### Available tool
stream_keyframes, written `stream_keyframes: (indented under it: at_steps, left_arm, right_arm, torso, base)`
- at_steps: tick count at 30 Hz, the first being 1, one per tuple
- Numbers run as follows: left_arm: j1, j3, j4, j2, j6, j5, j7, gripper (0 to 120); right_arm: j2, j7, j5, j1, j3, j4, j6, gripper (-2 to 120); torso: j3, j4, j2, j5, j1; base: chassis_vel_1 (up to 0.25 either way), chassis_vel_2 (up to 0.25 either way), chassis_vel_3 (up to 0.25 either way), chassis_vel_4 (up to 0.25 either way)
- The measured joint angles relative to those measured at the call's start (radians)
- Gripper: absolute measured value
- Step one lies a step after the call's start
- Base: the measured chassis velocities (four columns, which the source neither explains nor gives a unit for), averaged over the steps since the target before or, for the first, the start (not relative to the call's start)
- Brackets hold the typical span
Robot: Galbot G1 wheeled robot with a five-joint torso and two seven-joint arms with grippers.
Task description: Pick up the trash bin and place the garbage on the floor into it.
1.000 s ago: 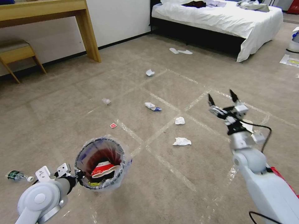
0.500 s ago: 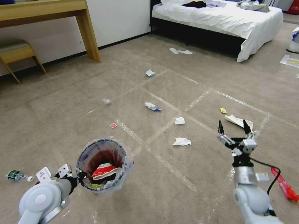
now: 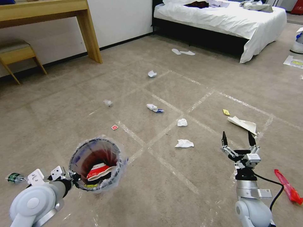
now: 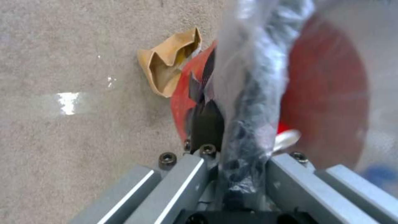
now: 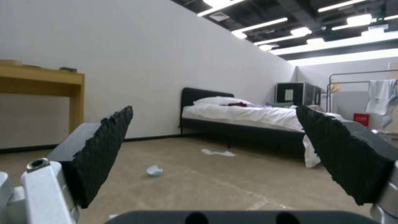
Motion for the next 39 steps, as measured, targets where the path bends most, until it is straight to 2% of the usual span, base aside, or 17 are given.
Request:
stream_keyframes:
  at_steps: [22, 39]
  left_arm:
    - [0.011, 0.0, -0.023, -0.016, -0.005, 0.017, 0.008, 0]
    - [0.014, -0.005, -0.029, -0.018, -0.008, 0.019, 0.01, 0]
  right_arm:
    - [0.037, -0.019, -0.06, -0.016, -0.015, -0.017, 0.05, 100]
    - [0.048, -0.023, -0.077, -0.003, -0.028, -0.043, 0.057, 100]
  torso:
    - [0.0, -0.0001, 0.0, 0.0, 0.0]
    - [0.0, 0.0, 0.0, 0.0, 0.0]
  base:
    - [0.0, 0.0, 0.0, 0.0]
    - [-0.061, 0.063, 0.063, -0.056]
